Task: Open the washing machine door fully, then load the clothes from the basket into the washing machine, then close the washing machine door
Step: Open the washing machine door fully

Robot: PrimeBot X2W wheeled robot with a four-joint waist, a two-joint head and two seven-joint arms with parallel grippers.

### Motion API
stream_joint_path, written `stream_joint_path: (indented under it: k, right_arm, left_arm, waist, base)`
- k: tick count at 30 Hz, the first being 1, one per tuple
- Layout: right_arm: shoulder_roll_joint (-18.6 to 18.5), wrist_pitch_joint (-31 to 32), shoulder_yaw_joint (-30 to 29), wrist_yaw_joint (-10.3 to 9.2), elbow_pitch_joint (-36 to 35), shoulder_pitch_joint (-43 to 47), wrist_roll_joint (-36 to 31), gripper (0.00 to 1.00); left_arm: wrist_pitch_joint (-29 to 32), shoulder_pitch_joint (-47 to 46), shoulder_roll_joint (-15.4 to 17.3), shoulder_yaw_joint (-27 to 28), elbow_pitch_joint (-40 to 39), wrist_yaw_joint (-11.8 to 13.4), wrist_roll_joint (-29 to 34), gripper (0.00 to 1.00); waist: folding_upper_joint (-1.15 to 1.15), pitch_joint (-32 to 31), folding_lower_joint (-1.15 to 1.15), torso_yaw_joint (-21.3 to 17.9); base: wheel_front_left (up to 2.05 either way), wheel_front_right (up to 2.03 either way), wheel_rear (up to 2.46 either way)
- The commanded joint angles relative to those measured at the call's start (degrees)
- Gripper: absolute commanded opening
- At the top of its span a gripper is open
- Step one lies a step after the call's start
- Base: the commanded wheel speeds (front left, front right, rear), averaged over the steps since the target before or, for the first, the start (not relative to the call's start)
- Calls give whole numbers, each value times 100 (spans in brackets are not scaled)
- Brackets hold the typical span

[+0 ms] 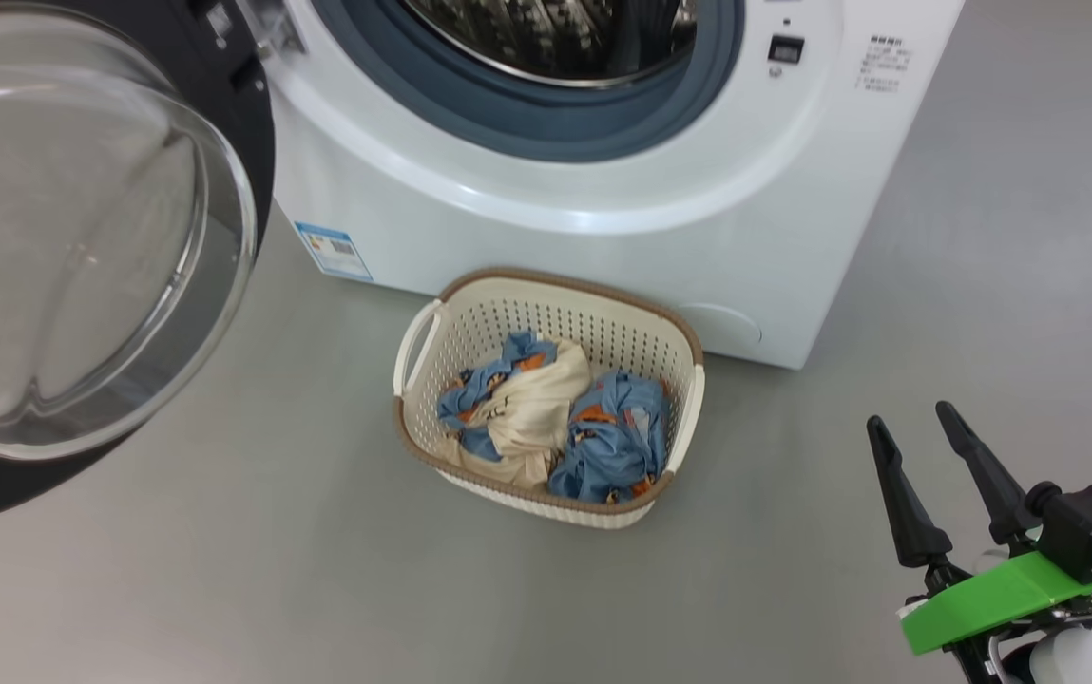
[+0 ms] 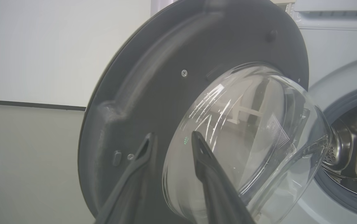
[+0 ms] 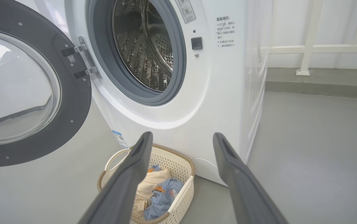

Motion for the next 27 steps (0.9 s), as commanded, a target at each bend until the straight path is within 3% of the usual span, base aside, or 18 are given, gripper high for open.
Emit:
stream_joint_path:
  k: [1,14,27]
  right_arm:
    - [-26,-71,89,33,-140,54,83,100]
    - [-18,-71,75,33,-218,342,134,100]
    - [36,-71,-24,33,-269,425,121,100]
  left_arm:
    - [-30,173,325,-5,-260,9,-52,100]
    - [-30,1194,290,-980,-1189,9,-774,100]
    - [-30,1647,187,-1525,-1558,9,-498,100]
  waist:
    - [0,-232,0,44]
    - [0,-629,0,-90]
    - [0,-666,0,-700]
  base:
    - [0,0,0]
    - [0,0,0]
    - [0,0,0]
